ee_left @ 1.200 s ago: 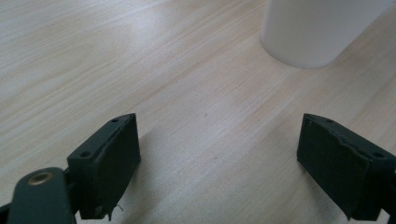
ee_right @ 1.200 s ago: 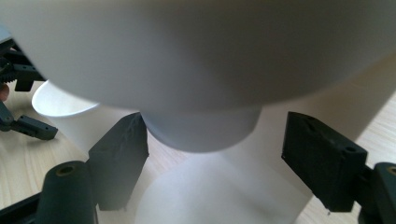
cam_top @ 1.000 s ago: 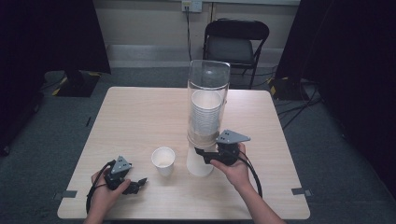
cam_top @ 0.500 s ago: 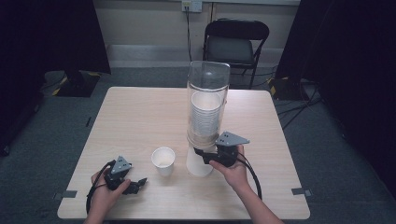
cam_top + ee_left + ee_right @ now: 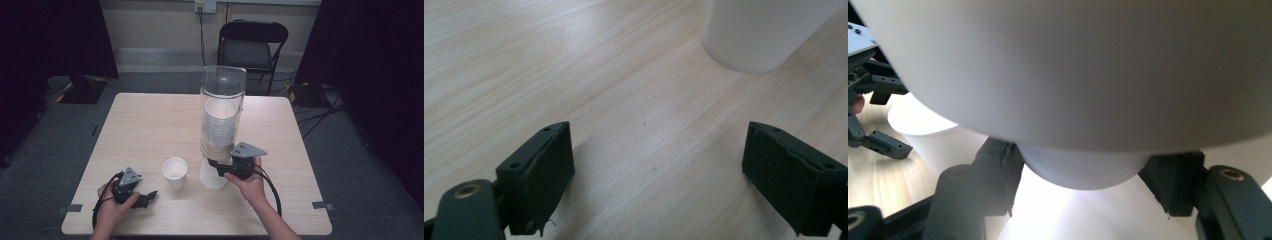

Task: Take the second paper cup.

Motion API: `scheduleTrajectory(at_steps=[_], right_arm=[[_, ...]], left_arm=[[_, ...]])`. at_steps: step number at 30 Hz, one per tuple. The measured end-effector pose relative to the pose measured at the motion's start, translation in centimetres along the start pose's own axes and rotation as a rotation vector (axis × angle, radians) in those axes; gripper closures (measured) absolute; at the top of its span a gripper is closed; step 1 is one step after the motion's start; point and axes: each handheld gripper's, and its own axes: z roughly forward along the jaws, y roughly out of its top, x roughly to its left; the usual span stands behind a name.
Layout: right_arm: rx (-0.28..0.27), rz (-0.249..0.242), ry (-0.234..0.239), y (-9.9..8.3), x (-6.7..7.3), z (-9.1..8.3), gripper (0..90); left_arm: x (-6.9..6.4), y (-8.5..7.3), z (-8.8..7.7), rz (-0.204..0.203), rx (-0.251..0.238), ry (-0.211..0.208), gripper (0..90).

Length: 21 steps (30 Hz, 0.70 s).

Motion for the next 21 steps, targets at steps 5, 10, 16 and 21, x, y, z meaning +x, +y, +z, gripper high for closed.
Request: scheduleTrajectory(at_steps=[5,10,16,21], right_arm=[[0.023,0.012,0.017,0.5,-0.2,-0.1,36.8],[0.025,0.026,0.006,0.7,-0.1,-0.1,27.6],[-0.021,0.047,-0.009,1.4,-0.2,-0.3,24.5],[-0.030,0.031,0.008,2.0,0.0,-0.1,32.2]], left_arm=[[0.0,0.0,0.0,0.000,0.000,-0.001,12.8],[0.0,0.0,0.0,0.000,-0.001,-0.001,12.8],[0.0,0.0,0.0,0.000,0.000,-0.001,12.7],[0.0,0.0,0.0,0.000,-0.001,-0.001,12.7]])
